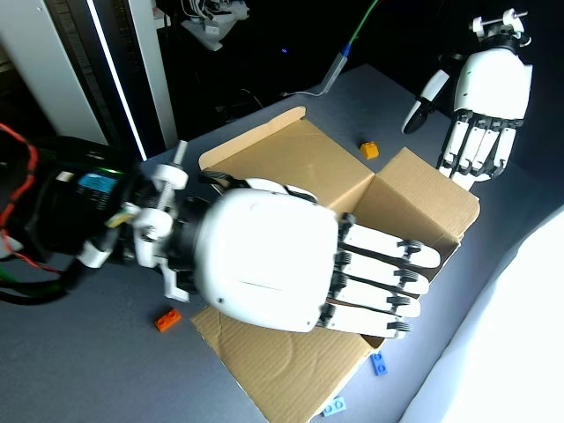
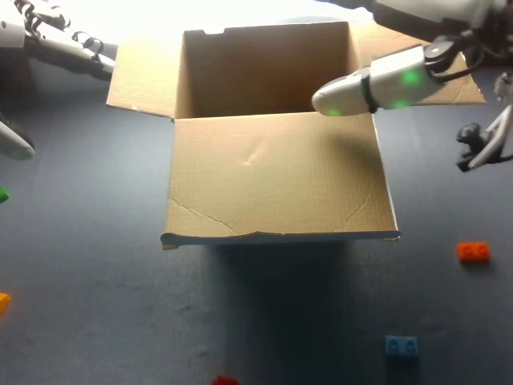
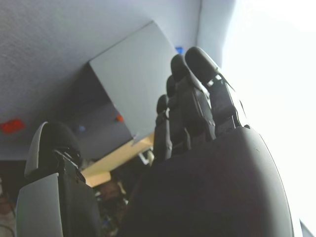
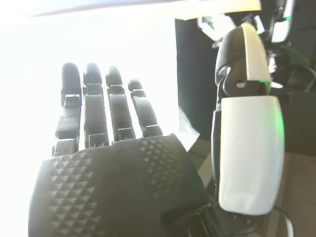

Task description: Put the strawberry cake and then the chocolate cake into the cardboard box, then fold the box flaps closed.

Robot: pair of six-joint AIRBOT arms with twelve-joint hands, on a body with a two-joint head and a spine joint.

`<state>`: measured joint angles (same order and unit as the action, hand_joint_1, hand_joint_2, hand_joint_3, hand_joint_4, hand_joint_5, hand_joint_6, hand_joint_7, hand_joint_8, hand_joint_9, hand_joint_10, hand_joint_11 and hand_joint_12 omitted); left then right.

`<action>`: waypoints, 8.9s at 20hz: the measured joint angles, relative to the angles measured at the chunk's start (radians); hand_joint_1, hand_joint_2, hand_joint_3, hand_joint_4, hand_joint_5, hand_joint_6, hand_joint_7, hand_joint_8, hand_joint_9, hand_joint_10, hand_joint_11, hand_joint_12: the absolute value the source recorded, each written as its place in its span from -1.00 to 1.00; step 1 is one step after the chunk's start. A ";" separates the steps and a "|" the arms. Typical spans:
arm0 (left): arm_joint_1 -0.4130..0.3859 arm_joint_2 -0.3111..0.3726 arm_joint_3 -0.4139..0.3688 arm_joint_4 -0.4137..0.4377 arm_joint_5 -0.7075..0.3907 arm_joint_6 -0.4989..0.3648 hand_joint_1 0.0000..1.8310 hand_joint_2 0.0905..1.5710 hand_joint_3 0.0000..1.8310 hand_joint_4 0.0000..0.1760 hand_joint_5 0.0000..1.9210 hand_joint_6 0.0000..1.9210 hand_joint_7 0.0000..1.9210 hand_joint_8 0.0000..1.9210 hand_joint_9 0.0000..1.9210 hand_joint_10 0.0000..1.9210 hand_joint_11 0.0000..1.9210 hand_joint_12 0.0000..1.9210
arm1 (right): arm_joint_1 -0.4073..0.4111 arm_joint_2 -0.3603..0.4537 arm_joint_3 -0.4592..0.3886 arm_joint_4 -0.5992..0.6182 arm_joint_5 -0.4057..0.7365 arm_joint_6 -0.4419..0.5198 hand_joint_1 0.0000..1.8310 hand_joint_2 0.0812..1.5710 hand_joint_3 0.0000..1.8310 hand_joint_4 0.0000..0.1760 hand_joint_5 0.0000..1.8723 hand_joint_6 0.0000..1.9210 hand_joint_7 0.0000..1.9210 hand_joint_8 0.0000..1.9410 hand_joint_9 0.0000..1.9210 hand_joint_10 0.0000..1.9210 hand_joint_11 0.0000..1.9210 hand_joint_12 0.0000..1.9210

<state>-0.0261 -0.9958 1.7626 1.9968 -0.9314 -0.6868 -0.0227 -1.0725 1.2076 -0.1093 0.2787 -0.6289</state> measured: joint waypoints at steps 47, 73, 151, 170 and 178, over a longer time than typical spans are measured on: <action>-0.141 -0.151 -0.105 0.107 -0.016 0.010 -1.00 0.51 -0.99 -0.65 -0.74 -0.99 -0.66 -1.00 -0.57 -1.00 -1.00 0.40 | -0.594 0.205 -0.031 0.289 0.421 -0.214 -1.00 0.50 -1.00 -1.00 -0.78 -0.99 -0.75 -0.99 -0.73 -0.99 -1.00 -0.26; -0.037 -0.174 -0.112 0.132 -0.011 0.078 -0.96 0.55 -1.00 -1.00 -0.58 -0.99 -0.62 -0.99 -0.53 -0.99 -1.00 0.40 | -0.409 0.094 -0.048 0.308 0.414 -0.351 -1.00 0.49 -1.00 -1.00 -0.79 -1.00 -0.73 -1.00 -0.74 -1.00 -1.00 -0.30; 0.101 0.138 -0.275 -0.211 -0.285 -0.022 -0.96 0.54 -1.00 -1.00 -0.66 -1.00 -0.61 -1.00 -0.52 -0.99 -0.96 0.37 | -0.242 0.422 -0.235 0.482 0.096 -0.345 -1.00 0.54 -1.00 -1.00 -0.74 -1.00 -0.68 -1.00 -0.67 -1.00 -1.00 -0.13; 0.196 0.138 -0.333 -0.182 -0.253 0.103 -1.00 0.53 -1.00 -1.00 -0.62 -1.00 -0.61 -1.00 -0.52 -1.00 -0.97 0.35 | -0.235 0.418 -0.239 0.482 0.090 -0.345 -1.00 0.55 -1.00 -1.00 -0.67 -0.99 -0.65 -1.00 -0.64 -0.99 -1.00 -0.08; 0.204 0.142 -0.351 -0.233 -0.221 0.064 -1.00 0.54 -1.00 -1.00 -0.62 -1.00 -0.61 -1.00 -0.53 -1.00 -1.00 0.38 | -0.231 0.418 -0.244 0.481 0.087 -0.345 -1.00 0.54 -1.00 -1.00 -0.70 -1.00 -0.68 -1.00 -0.66 -1.00 -1.00 -0.14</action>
<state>0.1780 -0.8536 1.4120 1.7638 -1.1522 -0.6231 -0.2535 -0.6540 0.9634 0.3721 0.3656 -0.9737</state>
